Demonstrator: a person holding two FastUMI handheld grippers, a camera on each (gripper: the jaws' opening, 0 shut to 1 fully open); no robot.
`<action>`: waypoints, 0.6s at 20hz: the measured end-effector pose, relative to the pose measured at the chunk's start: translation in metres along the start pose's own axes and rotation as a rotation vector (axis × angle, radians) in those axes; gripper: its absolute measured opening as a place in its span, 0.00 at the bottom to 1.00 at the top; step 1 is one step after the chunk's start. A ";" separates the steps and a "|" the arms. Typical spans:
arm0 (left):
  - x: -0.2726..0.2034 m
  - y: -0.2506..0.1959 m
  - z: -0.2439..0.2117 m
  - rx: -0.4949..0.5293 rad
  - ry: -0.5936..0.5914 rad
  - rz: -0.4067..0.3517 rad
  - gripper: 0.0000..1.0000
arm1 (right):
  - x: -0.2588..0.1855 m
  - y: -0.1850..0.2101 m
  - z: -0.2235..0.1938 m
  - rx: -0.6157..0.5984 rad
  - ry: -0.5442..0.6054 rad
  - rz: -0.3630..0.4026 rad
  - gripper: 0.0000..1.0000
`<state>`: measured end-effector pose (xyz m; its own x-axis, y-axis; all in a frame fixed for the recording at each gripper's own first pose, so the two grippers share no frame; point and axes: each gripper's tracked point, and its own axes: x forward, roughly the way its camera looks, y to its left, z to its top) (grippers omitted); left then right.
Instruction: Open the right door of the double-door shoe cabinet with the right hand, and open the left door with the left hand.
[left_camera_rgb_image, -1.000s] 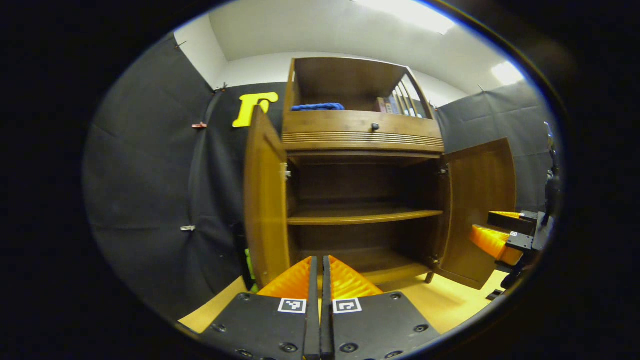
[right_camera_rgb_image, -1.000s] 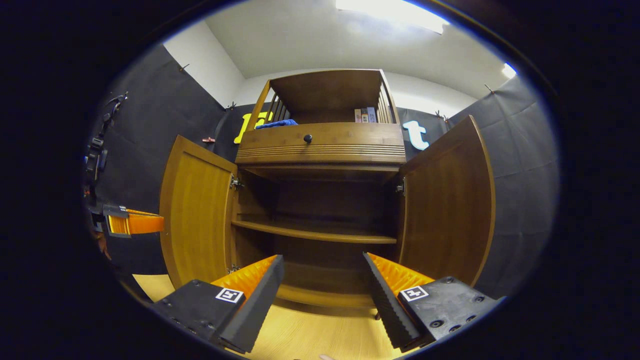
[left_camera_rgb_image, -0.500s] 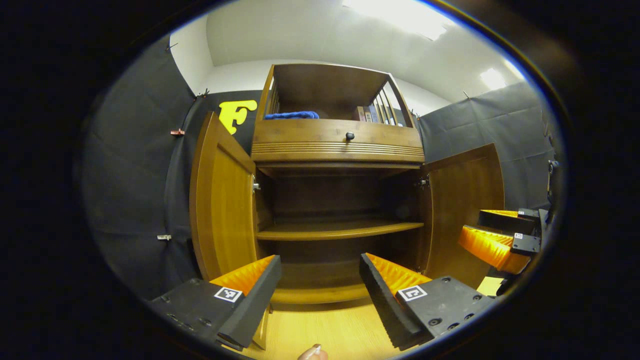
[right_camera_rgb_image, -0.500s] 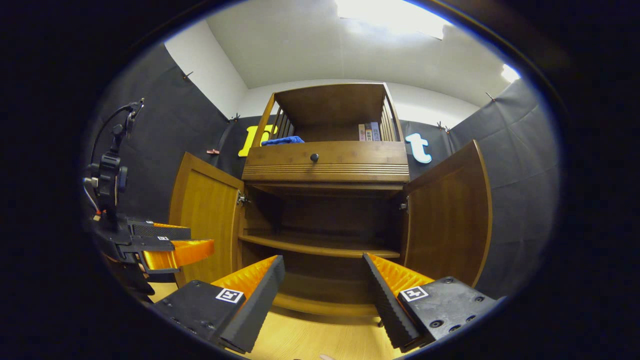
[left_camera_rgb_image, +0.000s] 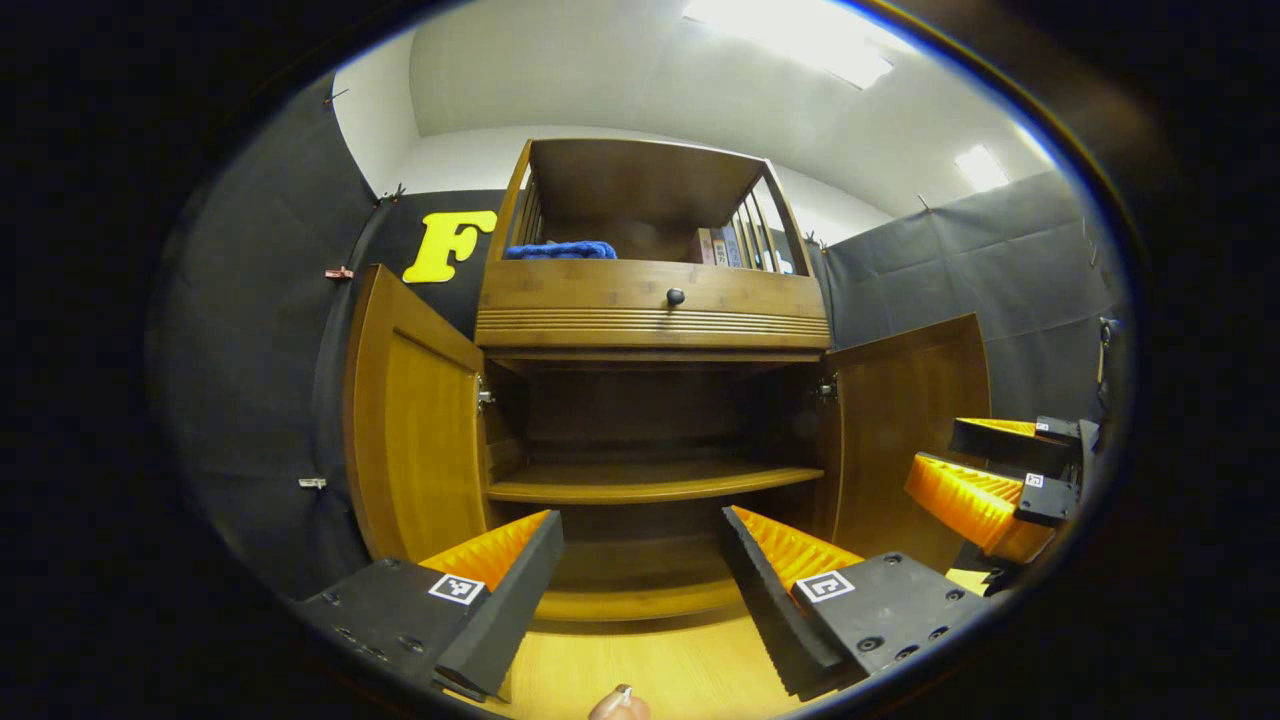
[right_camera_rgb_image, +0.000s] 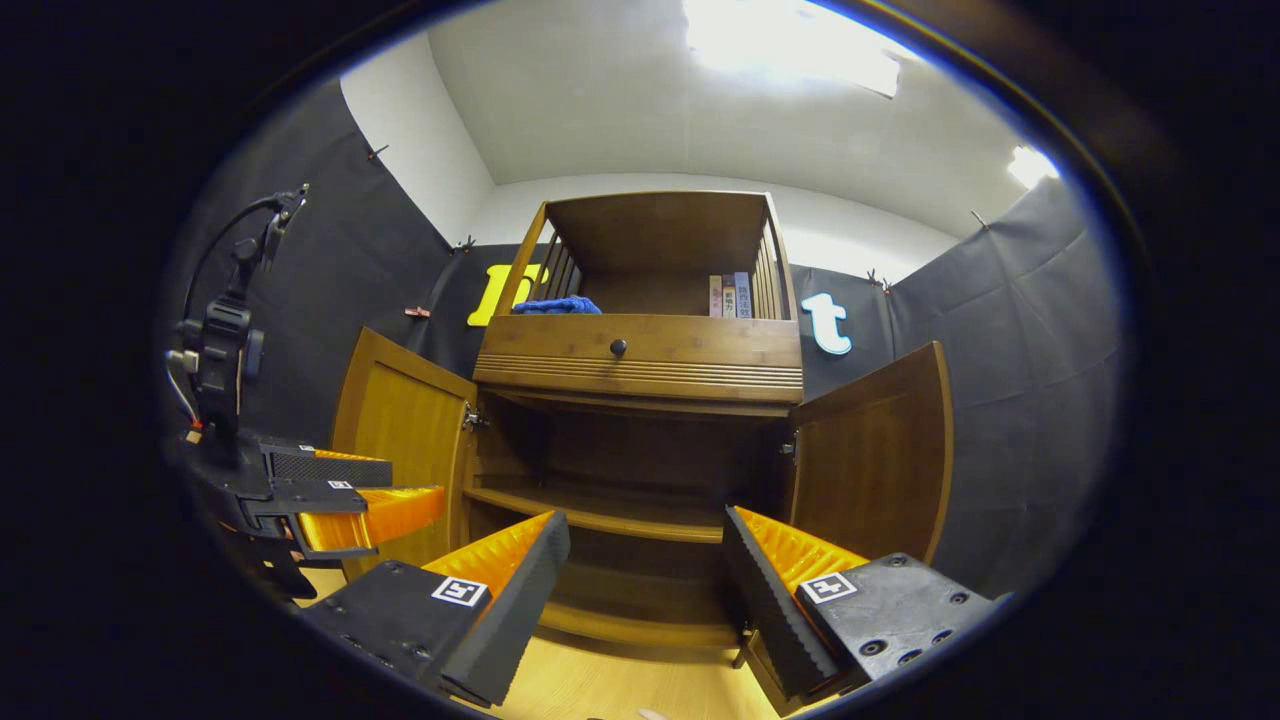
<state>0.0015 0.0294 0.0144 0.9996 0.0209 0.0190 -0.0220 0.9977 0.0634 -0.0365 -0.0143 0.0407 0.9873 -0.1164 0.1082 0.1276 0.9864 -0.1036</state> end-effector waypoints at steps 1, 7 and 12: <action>-0.001 -0.004 0.000 -0.002 0.001 -0.013 0.97 | 0.000 -0.001 -0.001 0.003 -0.001 0.000 0.97; 0.003 -0.015 0.000 0.008 0.005 -0.034 0.97 | -0.003 -0.006 -0.005 0.007 -0.002 -0.009 0.98; 0.003 -0.018 0.000 0.007 0.005 -0.040 0.97 | -0.001 -0.006 -0.012 0.016 0.014 -0.004 0.99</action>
<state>0.0053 0.0111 0.0131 0.9998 -0.0185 0.0110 0.0177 0.9973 0.0708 -0.0375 -0.0213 0.0288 0.9880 -0.1219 0.0952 0.1303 0.9876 -0.0874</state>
